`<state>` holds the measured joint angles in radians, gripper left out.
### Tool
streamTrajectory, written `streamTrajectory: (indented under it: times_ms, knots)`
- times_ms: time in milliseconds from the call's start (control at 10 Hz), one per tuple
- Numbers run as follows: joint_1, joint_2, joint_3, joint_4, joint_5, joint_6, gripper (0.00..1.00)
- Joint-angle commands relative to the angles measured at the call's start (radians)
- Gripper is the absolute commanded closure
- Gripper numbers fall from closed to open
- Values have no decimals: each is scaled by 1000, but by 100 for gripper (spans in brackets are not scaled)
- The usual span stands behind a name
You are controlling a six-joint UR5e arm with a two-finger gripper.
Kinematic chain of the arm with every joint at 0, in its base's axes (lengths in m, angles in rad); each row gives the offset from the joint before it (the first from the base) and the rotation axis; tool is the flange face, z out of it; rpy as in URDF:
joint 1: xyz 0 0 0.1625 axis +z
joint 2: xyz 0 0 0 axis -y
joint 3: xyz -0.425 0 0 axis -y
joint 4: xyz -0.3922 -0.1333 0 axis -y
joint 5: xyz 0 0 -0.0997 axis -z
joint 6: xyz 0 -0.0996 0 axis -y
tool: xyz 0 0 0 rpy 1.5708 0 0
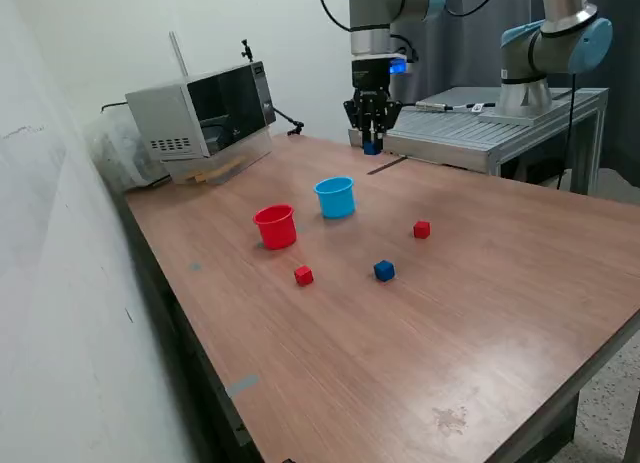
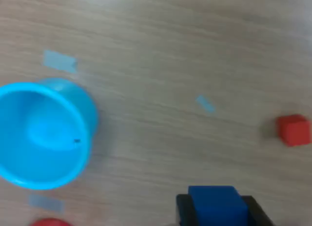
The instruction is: Place red objects in the red bin, and blue objects in the blue bin.
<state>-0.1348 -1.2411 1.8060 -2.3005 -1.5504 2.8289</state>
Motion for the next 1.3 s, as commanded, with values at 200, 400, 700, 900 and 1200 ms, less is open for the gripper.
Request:
streamTrajectory:
  times_ms: [200,400,700,900,1200]
  knots:
    - [-126,92,-68,4,0,-3,100]
    - [-144,111,-66,3,1,-3,100]
    - [-144,115,-63,1,3,-3,100]
    - [-146,115,-63,0,3,-3,0]
    - [-151,100,-62,-2,4,-3,0]
